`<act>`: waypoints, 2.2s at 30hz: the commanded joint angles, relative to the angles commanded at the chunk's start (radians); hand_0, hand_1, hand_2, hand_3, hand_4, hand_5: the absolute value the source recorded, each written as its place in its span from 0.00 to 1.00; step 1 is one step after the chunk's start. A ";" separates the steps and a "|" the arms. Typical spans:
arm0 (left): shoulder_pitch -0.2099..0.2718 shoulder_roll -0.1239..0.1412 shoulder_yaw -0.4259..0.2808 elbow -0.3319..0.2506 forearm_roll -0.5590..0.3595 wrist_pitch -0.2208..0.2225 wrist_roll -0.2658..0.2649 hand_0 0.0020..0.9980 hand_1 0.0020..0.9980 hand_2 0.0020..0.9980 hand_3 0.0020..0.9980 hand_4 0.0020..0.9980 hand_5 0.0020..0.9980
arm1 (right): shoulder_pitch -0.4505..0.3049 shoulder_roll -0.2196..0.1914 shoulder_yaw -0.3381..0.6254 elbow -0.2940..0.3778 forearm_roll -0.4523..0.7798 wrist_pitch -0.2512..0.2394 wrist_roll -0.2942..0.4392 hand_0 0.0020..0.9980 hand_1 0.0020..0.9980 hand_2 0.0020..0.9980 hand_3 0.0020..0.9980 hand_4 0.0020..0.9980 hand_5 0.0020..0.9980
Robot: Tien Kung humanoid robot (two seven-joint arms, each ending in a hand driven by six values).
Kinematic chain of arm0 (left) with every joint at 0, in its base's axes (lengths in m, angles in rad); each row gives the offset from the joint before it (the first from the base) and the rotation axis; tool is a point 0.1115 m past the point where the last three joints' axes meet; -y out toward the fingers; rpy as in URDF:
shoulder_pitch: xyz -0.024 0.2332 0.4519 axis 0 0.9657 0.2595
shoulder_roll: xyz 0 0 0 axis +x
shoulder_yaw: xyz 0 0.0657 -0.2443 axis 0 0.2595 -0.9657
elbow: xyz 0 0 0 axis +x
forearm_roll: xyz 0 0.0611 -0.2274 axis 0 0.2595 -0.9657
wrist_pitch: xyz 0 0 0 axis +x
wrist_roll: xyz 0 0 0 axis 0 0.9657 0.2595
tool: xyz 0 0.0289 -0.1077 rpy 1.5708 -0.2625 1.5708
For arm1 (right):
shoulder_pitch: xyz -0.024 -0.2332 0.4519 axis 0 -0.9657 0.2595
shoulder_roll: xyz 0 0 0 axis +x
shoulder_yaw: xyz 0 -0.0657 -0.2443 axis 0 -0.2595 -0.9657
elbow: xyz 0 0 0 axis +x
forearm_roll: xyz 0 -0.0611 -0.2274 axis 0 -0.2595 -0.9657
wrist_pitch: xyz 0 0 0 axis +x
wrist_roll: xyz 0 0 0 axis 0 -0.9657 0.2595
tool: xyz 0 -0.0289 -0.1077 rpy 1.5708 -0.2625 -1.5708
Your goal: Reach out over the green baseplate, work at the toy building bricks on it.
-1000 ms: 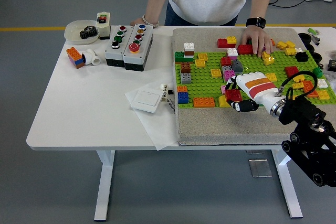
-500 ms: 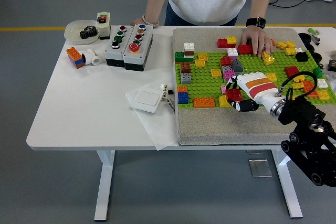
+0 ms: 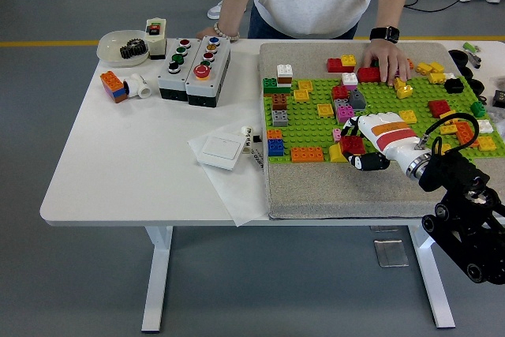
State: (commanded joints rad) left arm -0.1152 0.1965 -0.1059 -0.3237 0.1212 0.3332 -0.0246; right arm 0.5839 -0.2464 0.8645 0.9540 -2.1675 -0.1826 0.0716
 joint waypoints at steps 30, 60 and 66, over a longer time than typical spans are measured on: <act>0.009 -0.002 -0.009 0.001 0.017 0.000 0.007 0.80 0.82 0.83 0.65 0.66 0.64 | -0.009 -0.006 0.018 0.007 -0.008 -0.015 0.020 0.61 0.67 0.75 0.84 0.97 0.27; 0.012 -0.004 -0.008 0.006 0.009 -0.001 0.006 0.80 0.81 0.83 0.65 0.66 0.64 | -0.086 -0.065 0.061 0.181 0.064 -0.189 -0.020 0.50 0.51 0.55 0.52 0.69 0.24; 0.011 -0.005 -0.008 0.006 0.009 -0.001 0.006 0.80 0.81 0.83 0.65 0.66 0.64 | -0.088 -0.065 0.068 0.182 0.074 -0.187 -0.023 0.49 0.51 0.55 0.51 0.69 0.25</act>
State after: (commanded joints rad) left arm -0.1039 0.1916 -0.1140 -0.3180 0.1298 0.3325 -0.0186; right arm 0.4963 -0.3118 0.9320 1.1357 -2.0936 -0.3692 0.0490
